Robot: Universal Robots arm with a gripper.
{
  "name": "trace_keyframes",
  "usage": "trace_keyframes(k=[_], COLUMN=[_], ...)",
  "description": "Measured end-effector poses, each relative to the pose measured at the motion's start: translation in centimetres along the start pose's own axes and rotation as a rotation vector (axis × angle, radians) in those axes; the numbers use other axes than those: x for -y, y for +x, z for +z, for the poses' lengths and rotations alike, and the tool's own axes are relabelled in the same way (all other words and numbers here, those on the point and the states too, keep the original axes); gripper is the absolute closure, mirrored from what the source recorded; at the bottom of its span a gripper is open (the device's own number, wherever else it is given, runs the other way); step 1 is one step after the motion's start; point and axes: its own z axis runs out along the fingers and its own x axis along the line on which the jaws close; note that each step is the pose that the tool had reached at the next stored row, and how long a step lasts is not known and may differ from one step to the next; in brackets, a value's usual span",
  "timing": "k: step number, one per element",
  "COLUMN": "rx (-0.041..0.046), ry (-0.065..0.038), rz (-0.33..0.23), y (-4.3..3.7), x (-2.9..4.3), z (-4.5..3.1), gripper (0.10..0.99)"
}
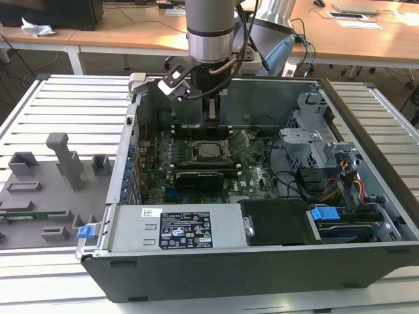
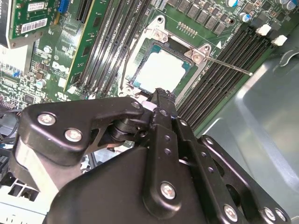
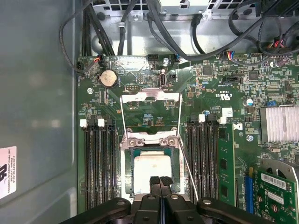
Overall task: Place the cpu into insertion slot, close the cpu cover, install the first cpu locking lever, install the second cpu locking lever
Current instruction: 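Place the cpu into insertion slot, then close the cpu cover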
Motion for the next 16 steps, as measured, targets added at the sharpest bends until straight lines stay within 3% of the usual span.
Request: trace_keyframes(k=[11,16], rx=[0.0003,0.0002], ry=[0.0,0.0], rz=[0.0,0.0], y=[0.0,0.02], x=[0.0,-0.07], z=[-0.01,-0.84], gripper=[0.98,0.98])
